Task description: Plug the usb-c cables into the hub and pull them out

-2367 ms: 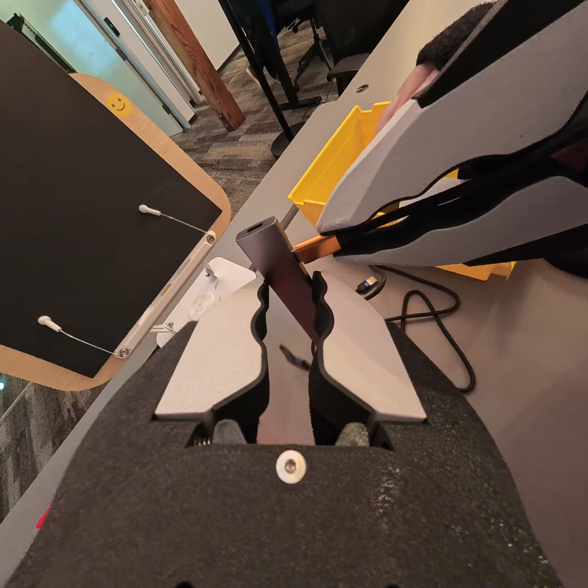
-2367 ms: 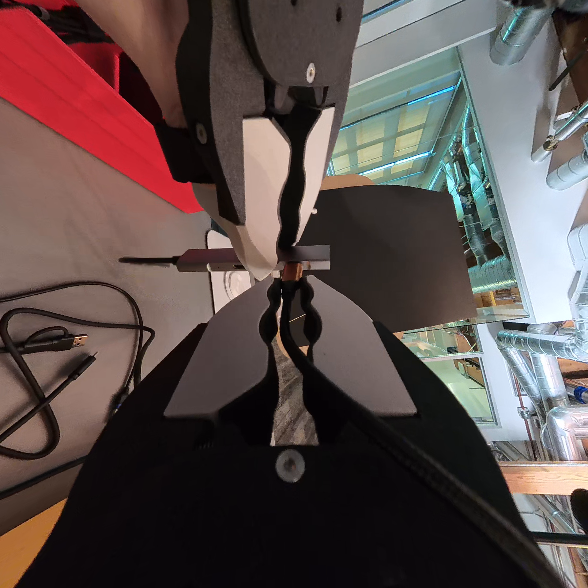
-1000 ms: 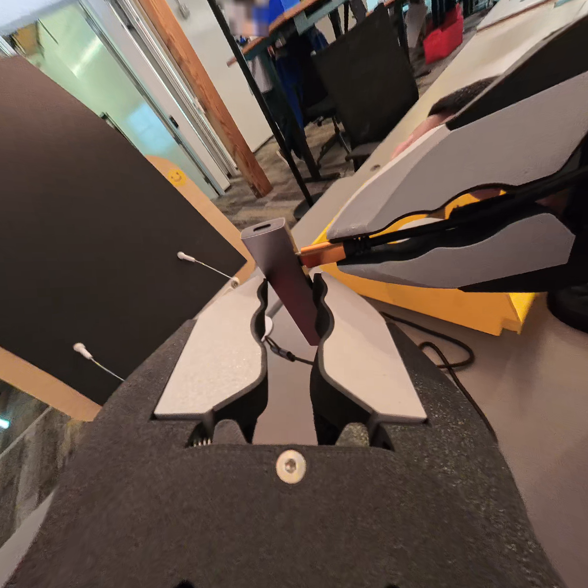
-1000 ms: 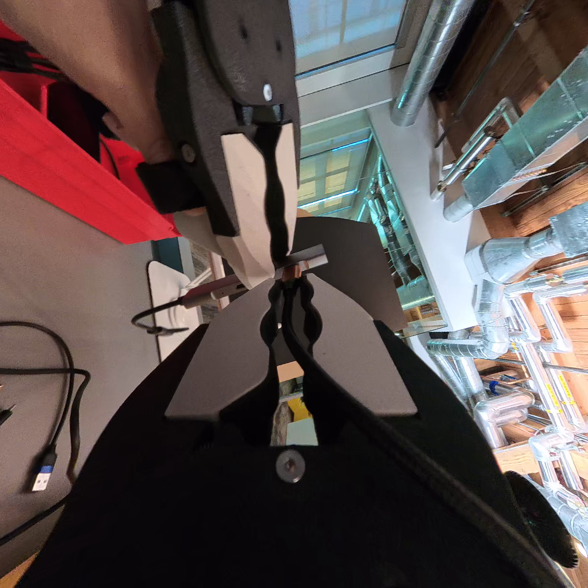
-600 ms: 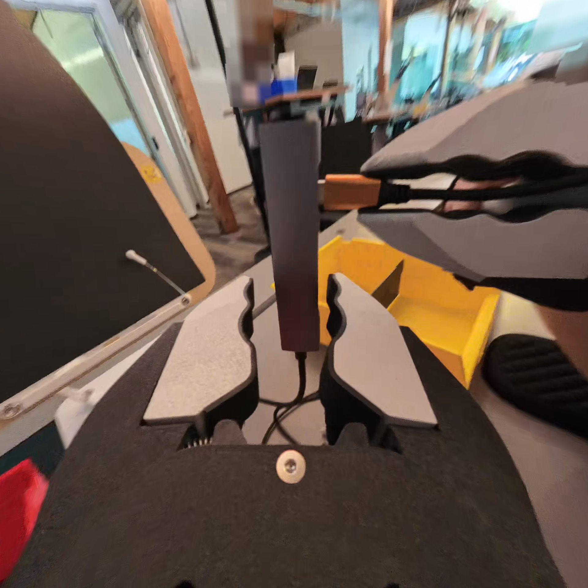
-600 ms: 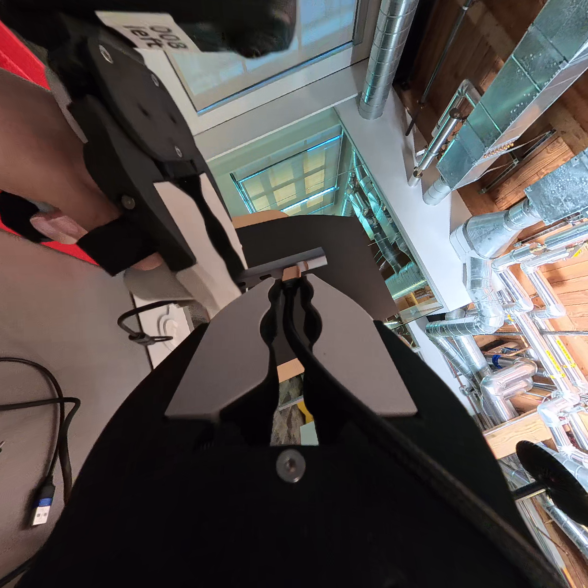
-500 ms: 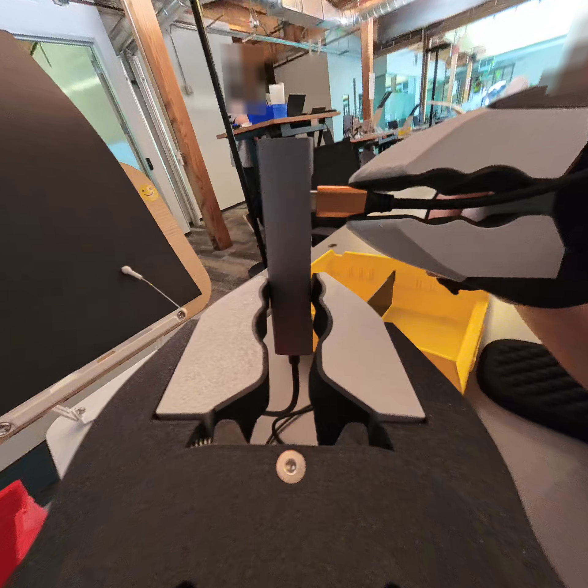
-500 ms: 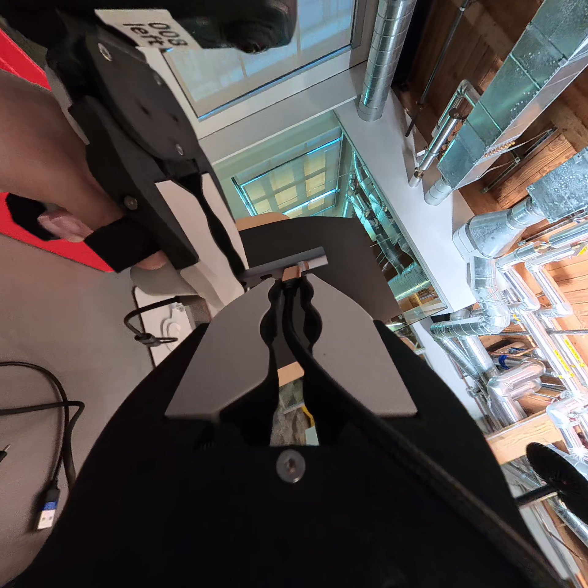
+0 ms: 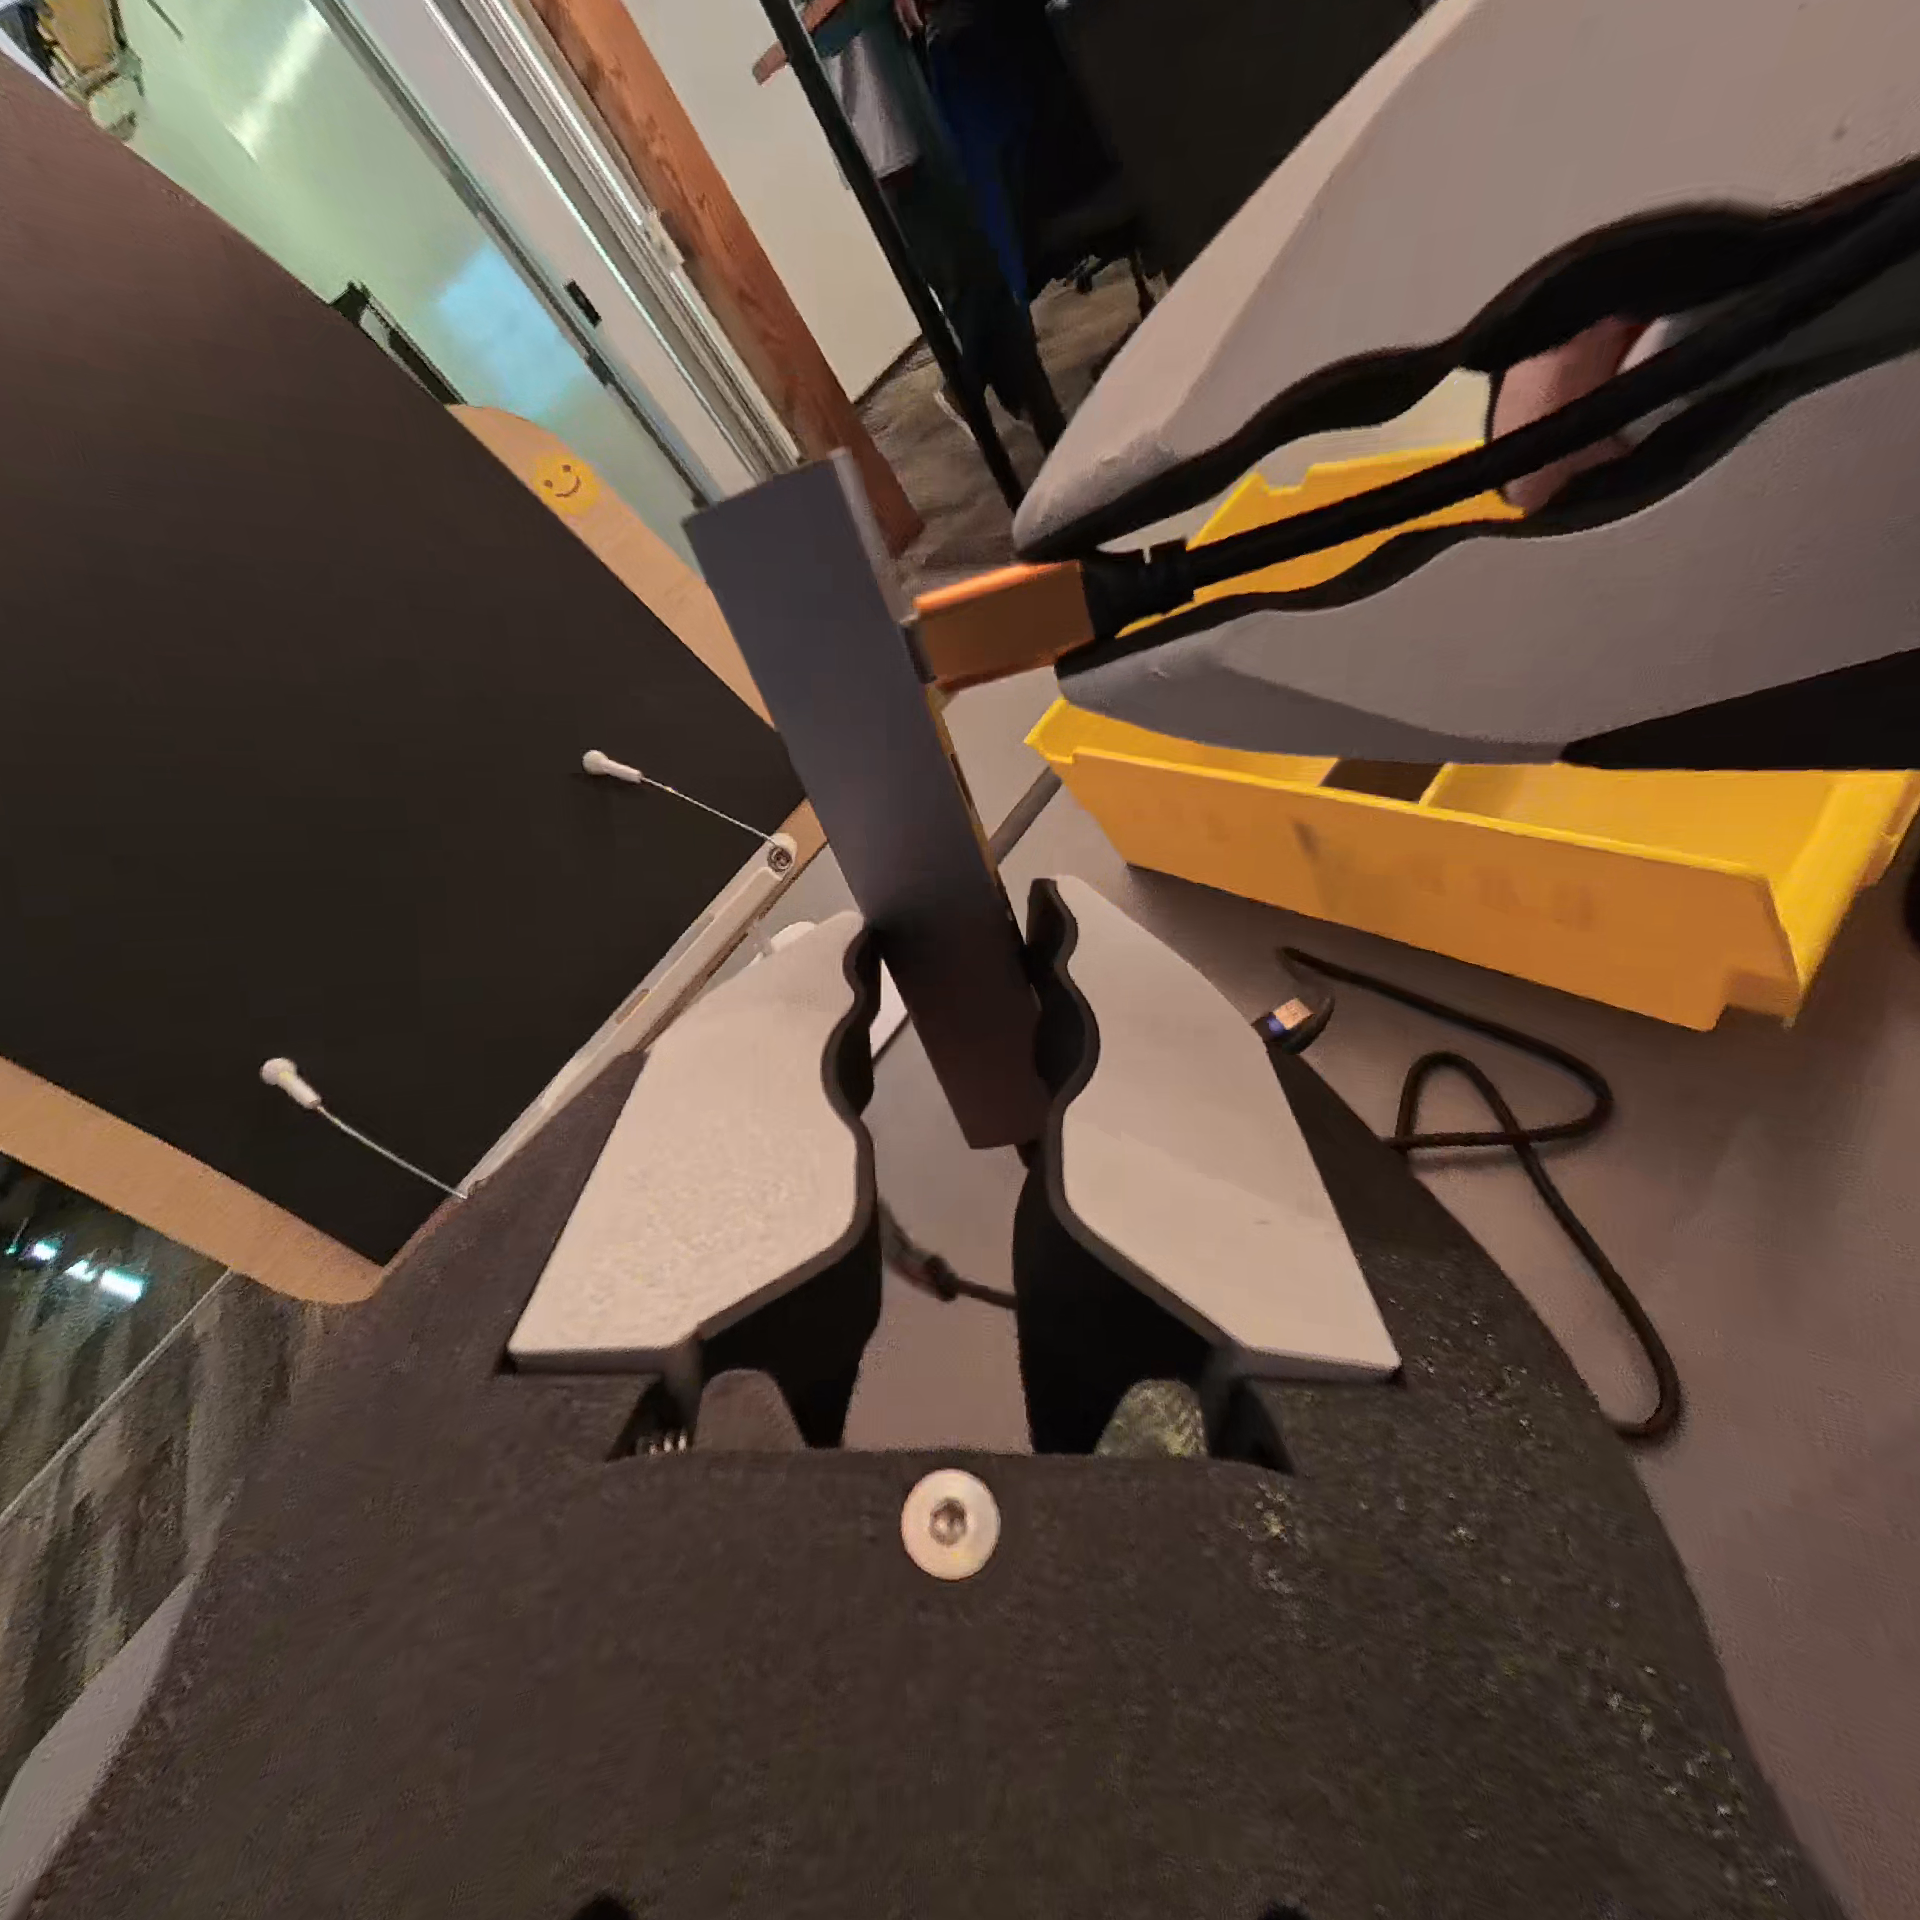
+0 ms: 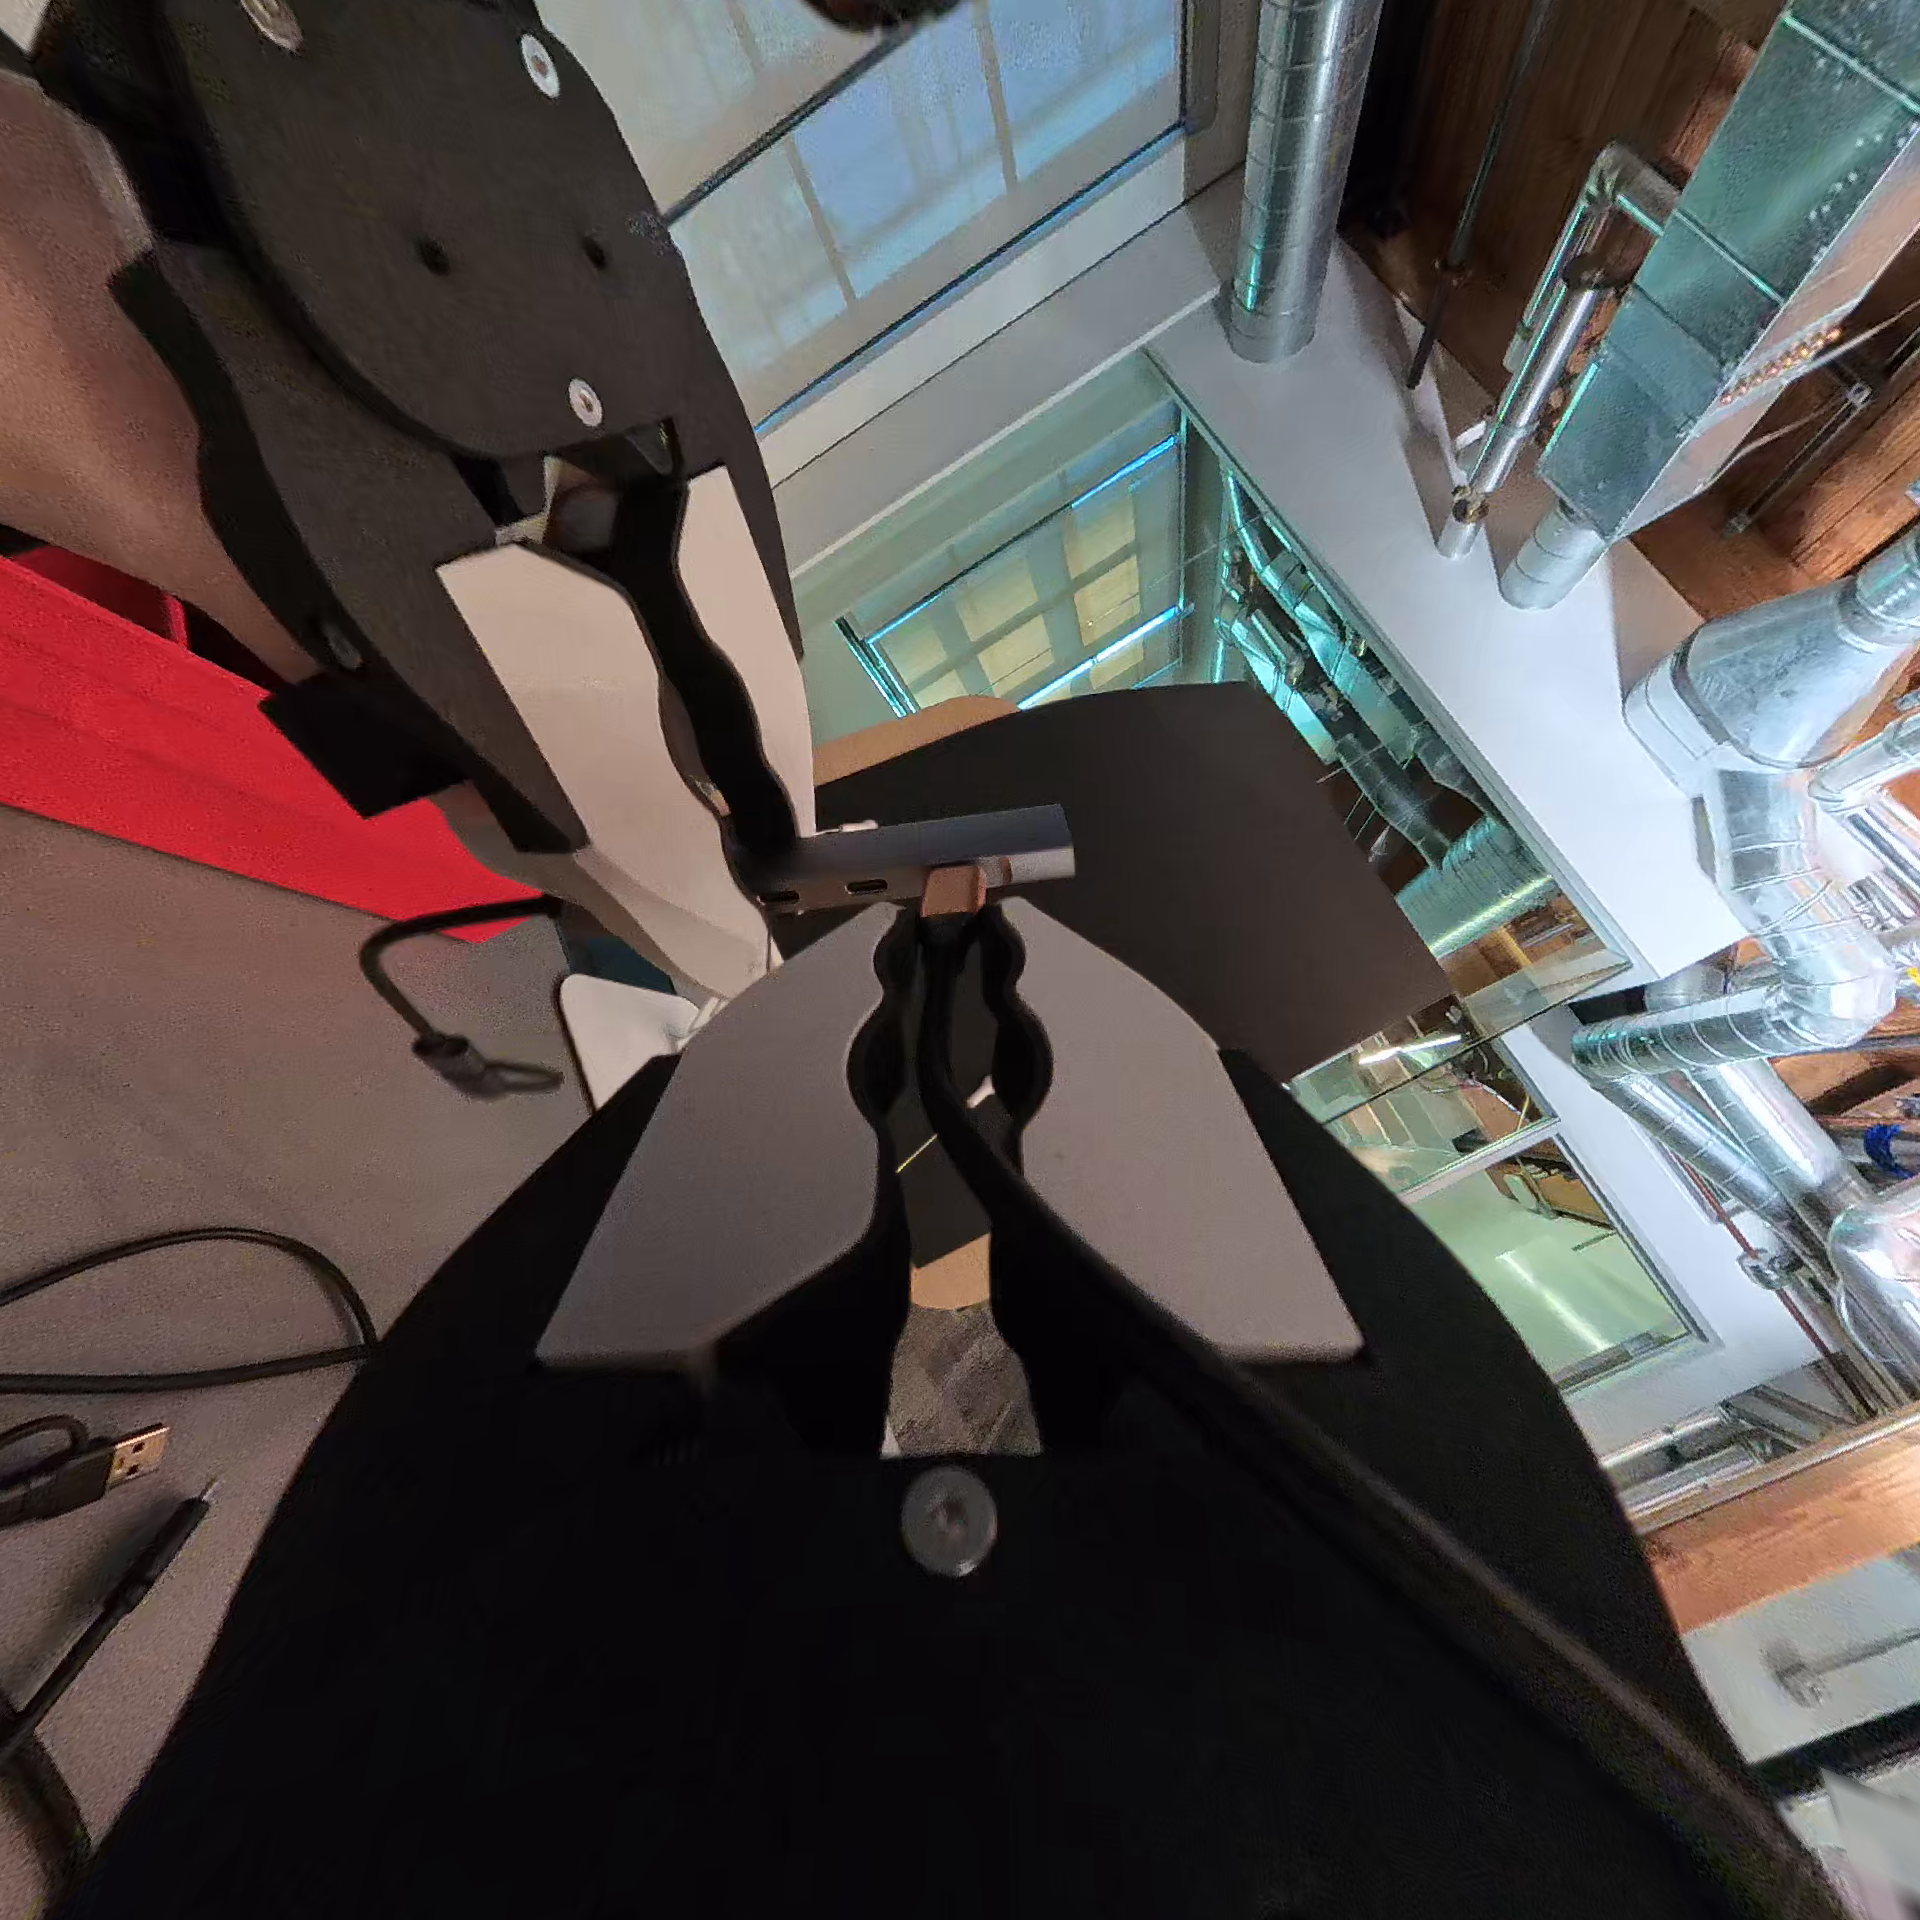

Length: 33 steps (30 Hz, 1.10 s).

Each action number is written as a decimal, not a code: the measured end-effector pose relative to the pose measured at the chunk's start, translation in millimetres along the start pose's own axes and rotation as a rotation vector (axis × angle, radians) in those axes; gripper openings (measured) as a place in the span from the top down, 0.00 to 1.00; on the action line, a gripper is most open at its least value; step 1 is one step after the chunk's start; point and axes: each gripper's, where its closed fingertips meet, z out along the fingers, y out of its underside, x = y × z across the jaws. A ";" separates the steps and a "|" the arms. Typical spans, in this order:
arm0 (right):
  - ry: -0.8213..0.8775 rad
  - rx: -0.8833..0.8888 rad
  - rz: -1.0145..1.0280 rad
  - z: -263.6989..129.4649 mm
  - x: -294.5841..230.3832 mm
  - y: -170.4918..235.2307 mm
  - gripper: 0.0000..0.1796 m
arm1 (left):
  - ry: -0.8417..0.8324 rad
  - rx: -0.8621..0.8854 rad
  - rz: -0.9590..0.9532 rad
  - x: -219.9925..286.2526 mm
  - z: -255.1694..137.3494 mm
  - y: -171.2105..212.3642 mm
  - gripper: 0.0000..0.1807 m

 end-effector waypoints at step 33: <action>-0.016 -0.015 -0.006 3.4 -2.8 9.7 0.92 | 0.079 -0.025 -0.100 2.6 -9.2 -1.9 0.86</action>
